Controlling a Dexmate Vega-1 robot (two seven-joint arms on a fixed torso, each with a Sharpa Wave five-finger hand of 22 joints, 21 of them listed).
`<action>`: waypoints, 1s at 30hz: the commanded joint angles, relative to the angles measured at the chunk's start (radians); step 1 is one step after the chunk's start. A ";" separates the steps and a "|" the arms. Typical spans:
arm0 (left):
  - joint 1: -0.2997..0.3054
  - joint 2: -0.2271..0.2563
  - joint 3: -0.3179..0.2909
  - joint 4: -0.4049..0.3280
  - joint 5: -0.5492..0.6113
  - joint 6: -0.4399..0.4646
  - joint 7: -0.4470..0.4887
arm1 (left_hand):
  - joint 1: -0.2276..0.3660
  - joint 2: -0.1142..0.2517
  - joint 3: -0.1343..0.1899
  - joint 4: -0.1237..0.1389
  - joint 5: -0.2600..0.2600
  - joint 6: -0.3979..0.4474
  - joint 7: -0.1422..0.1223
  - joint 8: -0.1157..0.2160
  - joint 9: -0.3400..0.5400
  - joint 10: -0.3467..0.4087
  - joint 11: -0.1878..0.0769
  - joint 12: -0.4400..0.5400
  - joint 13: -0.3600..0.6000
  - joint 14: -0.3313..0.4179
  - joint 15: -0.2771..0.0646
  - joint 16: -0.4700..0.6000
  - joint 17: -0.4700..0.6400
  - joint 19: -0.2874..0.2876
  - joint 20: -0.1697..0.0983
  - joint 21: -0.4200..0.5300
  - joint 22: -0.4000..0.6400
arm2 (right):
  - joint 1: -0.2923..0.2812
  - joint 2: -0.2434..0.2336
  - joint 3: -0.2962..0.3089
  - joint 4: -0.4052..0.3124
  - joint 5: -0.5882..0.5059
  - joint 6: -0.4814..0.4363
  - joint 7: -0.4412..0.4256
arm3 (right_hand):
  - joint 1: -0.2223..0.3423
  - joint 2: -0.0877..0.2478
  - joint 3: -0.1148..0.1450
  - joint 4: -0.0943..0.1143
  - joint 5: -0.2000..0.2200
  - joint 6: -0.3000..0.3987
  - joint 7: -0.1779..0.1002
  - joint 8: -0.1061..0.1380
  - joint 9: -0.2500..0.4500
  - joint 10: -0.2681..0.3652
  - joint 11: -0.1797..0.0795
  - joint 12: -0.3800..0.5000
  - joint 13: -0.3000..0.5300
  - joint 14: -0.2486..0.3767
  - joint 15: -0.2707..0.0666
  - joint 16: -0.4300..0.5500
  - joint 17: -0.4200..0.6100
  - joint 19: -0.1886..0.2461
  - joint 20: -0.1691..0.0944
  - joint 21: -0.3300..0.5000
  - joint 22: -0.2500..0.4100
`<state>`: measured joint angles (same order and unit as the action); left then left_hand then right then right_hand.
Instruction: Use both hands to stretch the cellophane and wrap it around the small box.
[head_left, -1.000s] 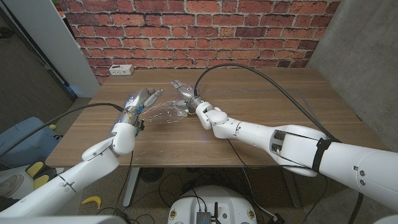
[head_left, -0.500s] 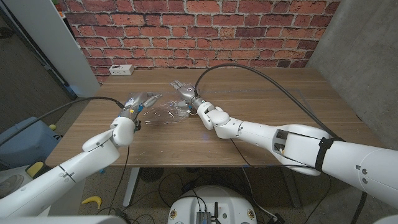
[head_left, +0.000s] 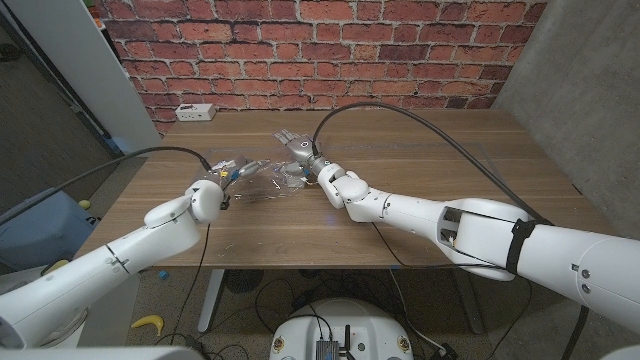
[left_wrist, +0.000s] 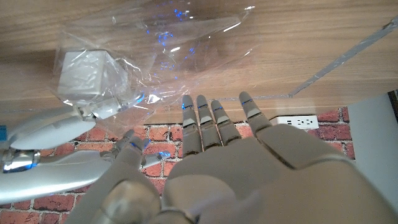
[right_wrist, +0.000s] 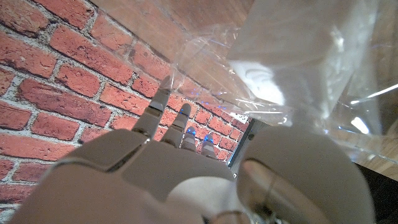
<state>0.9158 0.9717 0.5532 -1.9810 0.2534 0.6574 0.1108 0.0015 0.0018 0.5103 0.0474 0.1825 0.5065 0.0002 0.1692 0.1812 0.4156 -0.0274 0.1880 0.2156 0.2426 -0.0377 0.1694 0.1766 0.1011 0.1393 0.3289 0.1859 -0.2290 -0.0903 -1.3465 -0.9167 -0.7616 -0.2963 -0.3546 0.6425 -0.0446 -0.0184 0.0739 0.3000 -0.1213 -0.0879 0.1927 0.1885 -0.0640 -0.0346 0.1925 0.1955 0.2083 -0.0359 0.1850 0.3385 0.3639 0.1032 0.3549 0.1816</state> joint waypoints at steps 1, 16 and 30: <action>-0.108 -0.003 0.118 0.036 0.057 0.078 -0.099 | -0.001 -0.009 -0.008 0.002 0.005 0.005 0.003 0.011 0.001 0.010 -0.017 0.008 -0.001 -0.004 -0.018 0.008 0.000 0.000 -0.001 -0.004 0.000 | 0.007 -0.004 -0.004 0.003 -0.006 0.009 0.008 | 0.013 -0.002 -0.004 -0.003 0.011 -0.001 -0.004 0.006 0.003 0.001 -0.006 0.006 0.001 -0.004 -0.035 0.004 -0.001 -0.004 0.002 -0.002 0.000; -0.261 -0.039 0.296 0.097 0.206 0.157 -0.276 | -0.008 -0.018 -0.044 0.042 0.017 -0.069 -0.011 0.005 0.000 -0.065 -0.029 -0.002 -0.014 -0.085 -0.025 0.001 0.000 -0.056 -0.011 -0.042 0.001 | 0.017 0.014 0.009 0.055 0.022 0.034 0.001 | 0.015 0.001 -0.005 -0.004 0.017 0.002 -0.001 0.007 0.003 0.005 -0.006 0.007 0.002 -0.006 -0.034 0.008 -0.004 -0.001 0.001 -0.006 0.000; -0.283 -0.068 0.317 0.128 0.257 0.134 -0.312 | -0.007 -0.017 -0.054 0.055 0.020 -0.062 -0.015 0.013 0.000 -0.059 -0.031 0.005 -0.017 -0.084 -0.034 0.007 -0.001 -0.056 -0.017 -0.047 0.002 | -0.009 -0.030 0.148 0.060 0.215 0.261 -0.054 | -0.002 0.139 0.035 0.025 0.028 0.218 -0.059 0.060 0.000 0.145 -0.020 0.038 0.002 0.055 -0.053 0.048 -0.012 0.048 -0.005 -0.017 0.001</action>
<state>0.6621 0.9238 0.8418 -1.8792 0.4688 0.7954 -0.1577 -0.0062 -0.0061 0.4571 0.1009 0.1970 0.4351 -0.0142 0.1779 0.1786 0.3538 -0.0552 0.1890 0.1982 0.1607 -0.0375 0.1695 0.1768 0.0476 0.1249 0.2845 0.1861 -0.2204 -0.0956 -1.2951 -0.8708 -0.6813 -0.1927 -0.3817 0.6447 0.0699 0.0074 0.0912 0.3293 0.0606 -0.1389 0.2425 0.1861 0.0646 -0.0538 0.2268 0.1955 0.2538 -0.0376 0.2223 0.3245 0.3989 0.0981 0.3413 0.1817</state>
